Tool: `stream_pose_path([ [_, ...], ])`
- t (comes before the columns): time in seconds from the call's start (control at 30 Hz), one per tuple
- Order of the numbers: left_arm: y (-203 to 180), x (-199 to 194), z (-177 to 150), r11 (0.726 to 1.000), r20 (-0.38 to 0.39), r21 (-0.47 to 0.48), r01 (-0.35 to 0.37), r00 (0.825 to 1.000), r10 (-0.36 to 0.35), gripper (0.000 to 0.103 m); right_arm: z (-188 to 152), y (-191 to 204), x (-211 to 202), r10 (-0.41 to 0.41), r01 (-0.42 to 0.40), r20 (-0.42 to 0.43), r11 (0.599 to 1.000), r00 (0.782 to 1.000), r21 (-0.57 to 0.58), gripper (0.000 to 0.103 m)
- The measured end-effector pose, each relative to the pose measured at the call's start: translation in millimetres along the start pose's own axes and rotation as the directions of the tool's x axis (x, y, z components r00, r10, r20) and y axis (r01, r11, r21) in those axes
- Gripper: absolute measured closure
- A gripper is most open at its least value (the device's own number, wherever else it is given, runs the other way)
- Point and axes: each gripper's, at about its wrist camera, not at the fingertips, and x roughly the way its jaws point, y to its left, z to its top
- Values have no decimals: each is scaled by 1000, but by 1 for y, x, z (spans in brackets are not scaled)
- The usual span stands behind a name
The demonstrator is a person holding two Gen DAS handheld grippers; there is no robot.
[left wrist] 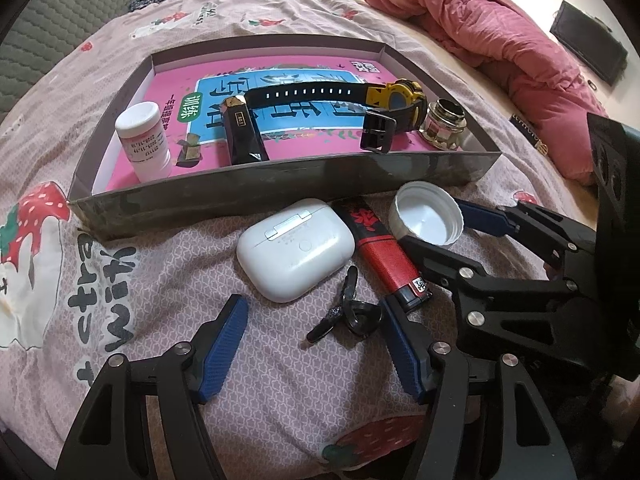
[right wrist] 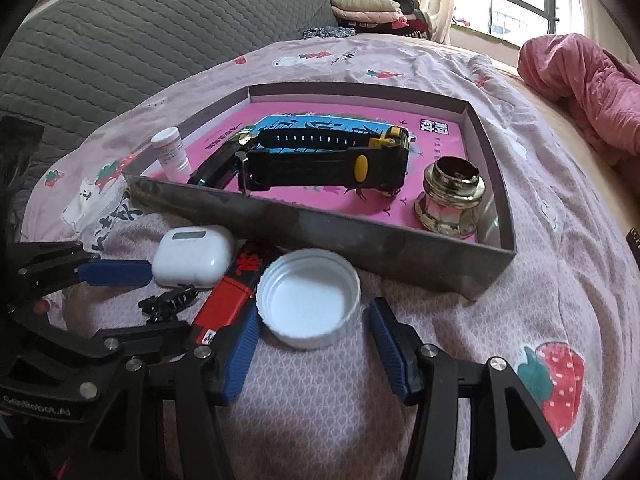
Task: Organize rigid objects
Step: 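Lower the left gripper around the black keys while the right straddles the white bottle cap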
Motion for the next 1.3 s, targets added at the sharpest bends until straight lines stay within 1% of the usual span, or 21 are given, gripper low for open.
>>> stream_pose_path([
  [0.17,-1,-2,-1,1000,8,2,-5,1000,5,37,1,-2,2,12,-11,14,1000,1000,-15,48],
  [0.23,-3,-4,-2,1000,11,8,-6,1000,6,42,1,-3,1,22,-22,15,1000,1000,-10,49],
  [0.33,-4,-5,-3,1000,13,10,-8,1000,8,45,2,-5,-1,33,-33,18,999,999,-12,53],
  [0.5,-3,-8,-5,1000,9,-3,1,1000,-1,51,2,-7,0,47,-47,15,999,999,-5,53],
  [0.8,-3,-9,-8,1000,9,-21,22,1000,-22,53,3,-9,1,60,-60,12,998,998,4,53],
  [1.1,-9,-6,-4,1000,3,15,14,1000,-14,53,2,-10,1,64,-64,11,998,998,6,53],
  [1.2,-13,-6,-3,999,2,30,11,1000,-11,57,2,-10,2,67,-67,12,998,998,8,53],
  [1.3,-16,-7,-2,999,5,43,28,1000,-29,69,2,-10,2,70,-70,13,997,997,10,53],
])
